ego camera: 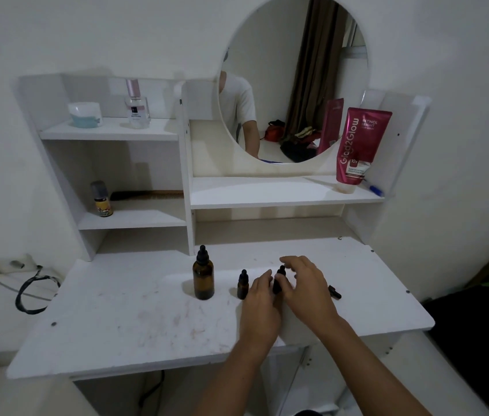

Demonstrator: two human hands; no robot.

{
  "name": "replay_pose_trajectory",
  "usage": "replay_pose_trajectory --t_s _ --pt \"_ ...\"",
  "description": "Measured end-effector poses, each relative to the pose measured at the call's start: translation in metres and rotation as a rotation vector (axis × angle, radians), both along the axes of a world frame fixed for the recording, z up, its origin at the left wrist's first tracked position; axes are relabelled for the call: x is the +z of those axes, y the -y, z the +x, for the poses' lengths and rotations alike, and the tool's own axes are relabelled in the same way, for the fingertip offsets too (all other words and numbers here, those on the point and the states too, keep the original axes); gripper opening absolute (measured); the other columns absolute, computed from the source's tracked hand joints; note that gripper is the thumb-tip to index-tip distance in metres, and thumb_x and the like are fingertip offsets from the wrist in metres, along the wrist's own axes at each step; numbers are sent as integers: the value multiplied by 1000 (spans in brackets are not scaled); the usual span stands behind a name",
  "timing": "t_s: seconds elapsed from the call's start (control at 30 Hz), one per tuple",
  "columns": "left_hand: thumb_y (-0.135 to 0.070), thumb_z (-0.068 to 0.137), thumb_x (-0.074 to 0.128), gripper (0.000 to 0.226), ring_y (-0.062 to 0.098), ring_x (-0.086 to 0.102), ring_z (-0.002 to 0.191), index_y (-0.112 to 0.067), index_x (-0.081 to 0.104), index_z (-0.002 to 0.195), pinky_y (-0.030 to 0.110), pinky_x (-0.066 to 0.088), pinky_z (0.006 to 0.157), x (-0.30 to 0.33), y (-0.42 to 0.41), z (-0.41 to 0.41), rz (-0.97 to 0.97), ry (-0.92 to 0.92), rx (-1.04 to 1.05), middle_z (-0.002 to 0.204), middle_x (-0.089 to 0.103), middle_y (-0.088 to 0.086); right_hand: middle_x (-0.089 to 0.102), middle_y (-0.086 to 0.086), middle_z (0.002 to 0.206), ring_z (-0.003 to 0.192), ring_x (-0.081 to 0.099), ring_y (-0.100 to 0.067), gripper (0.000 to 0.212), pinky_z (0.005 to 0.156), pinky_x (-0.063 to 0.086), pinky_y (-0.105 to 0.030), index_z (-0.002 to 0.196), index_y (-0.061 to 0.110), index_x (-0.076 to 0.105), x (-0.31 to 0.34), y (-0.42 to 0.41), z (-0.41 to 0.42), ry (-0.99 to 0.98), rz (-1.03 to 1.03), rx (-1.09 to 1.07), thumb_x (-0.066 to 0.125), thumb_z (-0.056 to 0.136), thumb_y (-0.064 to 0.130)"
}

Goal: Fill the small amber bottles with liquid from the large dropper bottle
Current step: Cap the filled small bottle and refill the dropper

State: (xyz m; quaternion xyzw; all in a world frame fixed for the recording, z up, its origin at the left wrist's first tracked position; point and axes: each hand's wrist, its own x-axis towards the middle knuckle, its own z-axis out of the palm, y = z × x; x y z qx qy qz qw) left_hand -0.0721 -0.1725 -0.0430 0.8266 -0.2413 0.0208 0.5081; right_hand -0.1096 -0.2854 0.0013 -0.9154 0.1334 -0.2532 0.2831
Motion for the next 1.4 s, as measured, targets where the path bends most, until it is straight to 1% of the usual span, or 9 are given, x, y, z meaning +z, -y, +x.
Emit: replay_pose_trajectory --t_s 0.13,0.3,0.53,0.63,0.7,0.87,1.03,1.2,1.4 --pt "-30 100 64 51 5 53 132 -23 49 148 17 39 108 -2 -27 -11 -9 -89 -37 145 54 -12 61 5 127 124 49 -14 32 97 38 -21 129 19 66 15 -10 -9 127 -38 -32 69 97 19" --pt "-32 97 67 37 -2 63 114 -27 62 134 15 50 99 8 -88 -13 -67 -184 -111 126 67 -18 63 6 122 124 47 -13 26 101 38 -21 122 20 70 26 -44 -1 210 -73 22 69 96 16" --pt "-27 91 75 11 4 68 88 -25 70 100 12 55 77 19 -152 13 -153 -190 140 96 72 -13 65 5 127 128 51 -10 30 107 35 -15 128 19 67 27 -97 20 165 -56 169 69 98 20" --pt "-26 82 84 28 15 64 80 -22 58 93 11 50 65 20 -159 23 -153 -163 276 88 67 -3 60 8 135 132 48 -7 37 107 32 -11 136 23 61 27 -110 30 88 5 206 67 100 27" --pt "-26 77 89 41 18 61 83 -21 54 98 15 50 68 18 -157 30 -140 -149 318 95 63 -2 56 8 140 132 49 -7 45 108 33 -14 142 24 55 28 -115 37 39 53 207 67 99 32" --pt "-26 82 85 70 13 54 123 -18 48 140 34 50 106 14 -141 46 -102 -173 247 134 54 -9 57 8 136 120 58 -10 50 106 51 -32 143 25 53 28 -127 55 -31 135 228 70 97 33" --pt "-26 93 72 40 11 64 112 -22 60 131 27 52 101 9 -137 54 -22 -99 215 125 68 -7 65 8 117 105 63 -11 28 96 56 -37 125 23 65 26 -130 67 25 142 205 66 99 34" --pt "-30 95 69 36 3 60 101 -24 61 129 12 43 92 6 -138 55 -7 -95 216 122 68 -10 67 11 104 94 63 -10 14 86 56 -32 110 22 69 31 -132 73 138 147 193 66 99 32" --pt "-28 96 69 34 6 63 104 -24 61 129 15 45 93 3 -139 56 5 -73 218 117 67 -13 72 7 99 91 67 -9 14 82 53 -20 106 17 74 43 -133 74 201 220 198 70 98 28"
